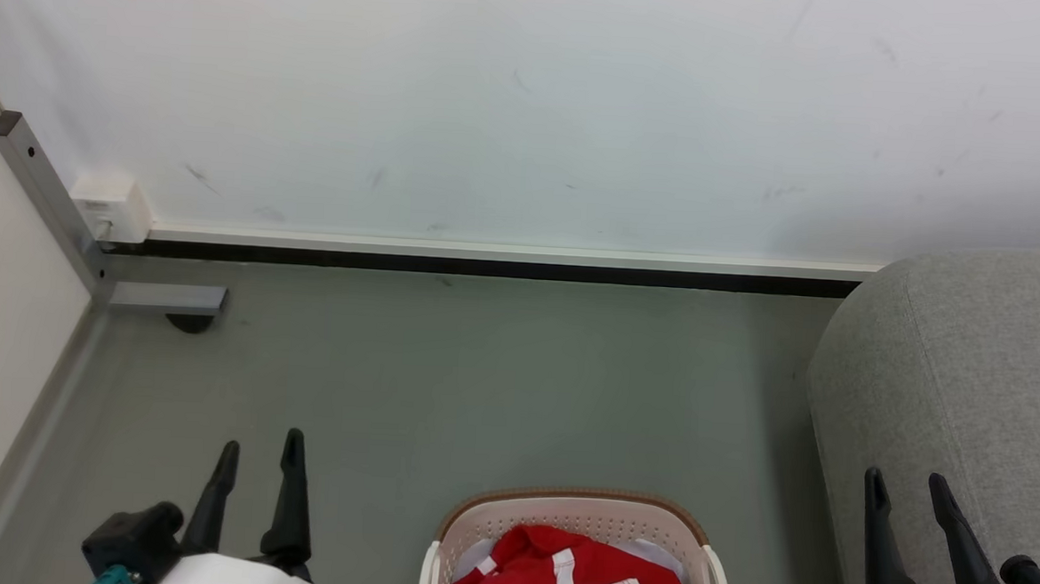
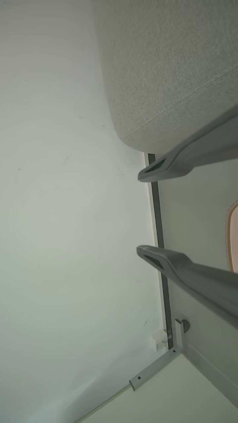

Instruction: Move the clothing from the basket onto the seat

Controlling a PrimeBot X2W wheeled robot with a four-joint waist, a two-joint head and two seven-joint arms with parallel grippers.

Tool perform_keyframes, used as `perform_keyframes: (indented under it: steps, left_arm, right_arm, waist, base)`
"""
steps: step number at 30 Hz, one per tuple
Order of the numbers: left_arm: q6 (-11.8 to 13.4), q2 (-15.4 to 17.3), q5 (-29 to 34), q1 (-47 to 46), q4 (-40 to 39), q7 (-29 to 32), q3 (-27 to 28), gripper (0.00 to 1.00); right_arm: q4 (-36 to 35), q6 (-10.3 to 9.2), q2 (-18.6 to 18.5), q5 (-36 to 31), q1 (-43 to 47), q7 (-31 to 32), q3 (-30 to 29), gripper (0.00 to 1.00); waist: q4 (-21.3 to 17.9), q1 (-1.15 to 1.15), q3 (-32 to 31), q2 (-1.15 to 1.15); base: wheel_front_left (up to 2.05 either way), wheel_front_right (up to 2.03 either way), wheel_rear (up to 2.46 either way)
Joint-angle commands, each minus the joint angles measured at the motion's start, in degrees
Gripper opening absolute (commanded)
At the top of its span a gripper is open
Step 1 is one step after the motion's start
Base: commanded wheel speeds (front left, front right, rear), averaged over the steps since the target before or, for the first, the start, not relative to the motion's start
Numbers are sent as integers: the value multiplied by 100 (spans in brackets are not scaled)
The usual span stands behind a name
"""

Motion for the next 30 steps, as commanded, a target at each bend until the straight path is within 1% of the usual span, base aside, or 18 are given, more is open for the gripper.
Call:
perform_keyframes:
  steps: [1,15,26,30]
  left_arm:
    - [-7,49,152,33,-9,-59,11,100]
    - [-181,61,843,80,320,-240,106,100]
    - [-233,59,1339,63,441,-373,147,100]
    - [-262,57,1423,75,488,-401,154,100]
  right_arm:
    - [-26,-8,-34,-124,43,-50,-17,100]
    - [17,-9,-40,-705,90,-227,-207,100]
    - [103,-11,-33,-1028,150,-348,-151,100]
    - [151,-11,-30,-1114,174,-399,-119,100]
  waist:
    - [-4,0,0,0]
    - [-45,0,1,0]
    - [-55,0,-5,0]
    - [-65,0,-8,0]
  base:
    - [0,0,0]
    - [0,0,0]
    - [0,0,0]
    - [0,0,0]
